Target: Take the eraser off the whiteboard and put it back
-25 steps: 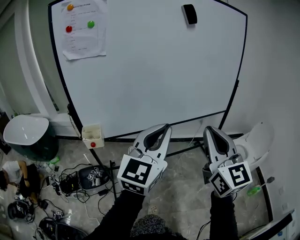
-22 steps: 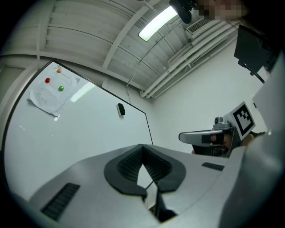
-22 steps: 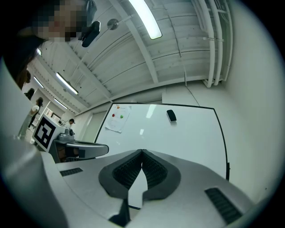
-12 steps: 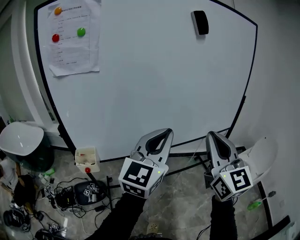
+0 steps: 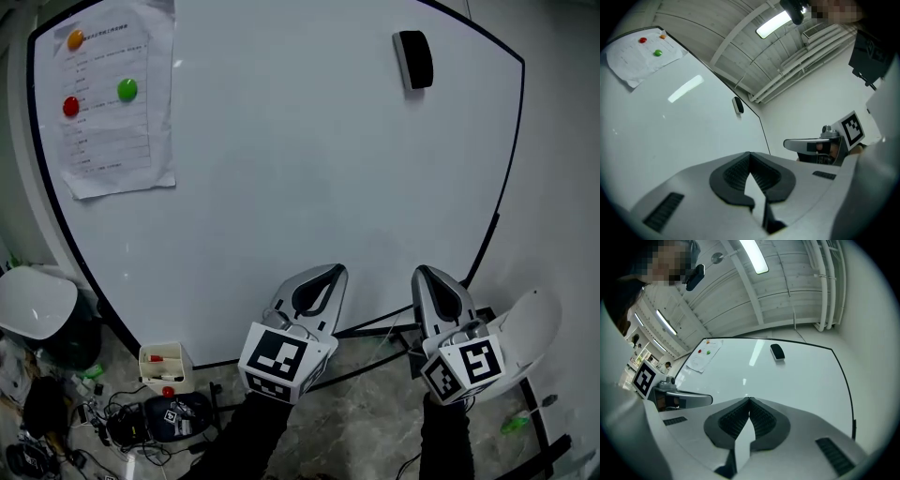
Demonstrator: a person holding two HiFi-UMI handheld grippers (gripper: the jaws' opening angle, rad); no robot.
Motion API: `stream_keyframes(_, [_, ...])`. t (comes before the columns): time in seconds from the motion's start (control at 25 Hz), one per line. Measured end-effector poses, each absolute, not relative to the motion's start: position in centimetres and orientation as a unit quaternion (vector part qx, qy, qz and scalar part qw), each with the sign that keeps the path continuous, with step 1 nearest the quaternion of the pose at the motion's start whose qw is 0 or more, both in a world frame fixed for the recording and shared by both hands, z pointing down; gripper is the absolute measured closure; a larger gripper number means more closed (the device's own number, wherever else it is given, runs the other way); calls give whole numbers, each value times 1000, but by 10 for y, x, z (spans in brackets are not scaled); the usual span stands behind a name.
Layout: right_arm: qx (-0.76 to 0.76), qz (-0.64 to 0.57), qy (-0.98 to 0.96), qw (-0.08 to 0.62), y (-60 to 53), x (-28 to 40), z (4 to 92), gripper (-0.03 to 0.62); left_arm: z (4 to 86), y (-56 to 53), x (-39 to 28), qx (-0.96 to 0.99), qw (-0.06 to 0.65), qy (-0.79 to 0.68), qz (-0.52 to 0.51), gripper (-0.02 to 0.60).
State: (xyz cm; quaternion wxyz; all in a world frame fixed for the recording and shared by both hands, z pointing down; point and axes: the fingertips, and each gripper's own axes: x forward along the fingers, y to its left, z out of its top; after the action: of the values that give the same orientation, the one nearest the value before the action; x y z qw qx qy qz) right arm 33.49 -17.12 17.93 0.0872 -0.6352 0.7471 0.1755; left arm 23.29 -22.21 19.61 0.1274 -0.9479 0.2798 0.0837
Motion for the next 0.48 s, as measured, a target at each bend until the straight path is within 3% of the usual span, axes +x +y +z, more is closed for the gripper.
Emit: stream_keyframes(0.48, [-649, 184, 732, 92, -218, 361, 164, 585, 176, -271, 264, -949, 143, 266, 87, 575])
